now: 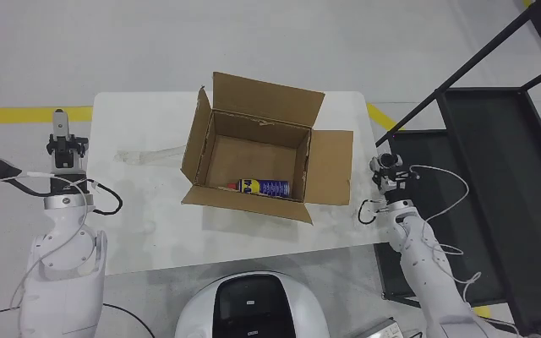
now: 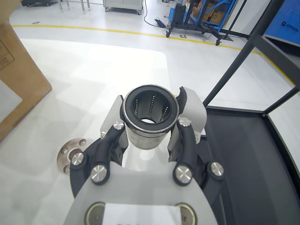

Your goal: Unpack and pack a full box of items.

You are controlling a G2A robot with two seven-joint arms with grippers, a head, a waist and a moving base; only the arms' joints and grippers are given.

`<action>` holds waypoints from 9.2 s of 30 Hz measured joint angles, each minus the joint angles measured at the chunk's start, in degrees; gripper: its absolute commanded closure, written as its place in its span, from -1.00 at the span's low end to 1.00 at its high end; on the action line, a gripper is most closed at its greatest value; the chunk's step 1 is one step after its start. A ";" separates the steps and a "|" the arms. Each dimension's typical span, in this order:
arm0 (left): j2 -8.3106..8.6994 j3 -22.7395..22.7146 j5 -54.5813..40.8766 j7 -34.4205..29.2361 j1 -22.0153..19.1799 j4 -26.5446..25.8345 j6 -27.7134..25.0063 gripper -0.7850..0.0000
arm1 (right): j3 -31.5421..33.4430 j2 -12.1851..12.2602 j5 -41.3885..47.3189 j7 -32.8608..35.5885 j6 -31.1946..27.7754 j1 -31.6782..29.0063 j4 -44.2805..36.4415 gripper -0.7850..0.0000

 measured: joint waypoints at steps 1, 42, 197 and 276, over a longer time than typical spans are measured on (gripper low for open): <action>0.00 0.00 0.00 0.00 0.00 0.00 0.00 -1.00 | 0.96 0.23 0.49 0.67 -0.34 -1.04 -2.50 1.00; 0.00 0.00 0.00 0.00 0.00 0.00 0.00 -1.00 | -12.17 1.41 10.72 48.79 -13.83 4.38 -36.27 1.00; 0.00 0.00 0.00 0.00 0.00 0.00 0.00 -1.00 | 7.07 5.67 18.42 48.02 -35.64 -9.80 -42.80 -1.00; 0.00 0.00 0.00 0.00 0.00 0.00 0.00 -1.00 | -10.69 3.58 -5.90 28.81 -8.44 1.50 -2.56 0.76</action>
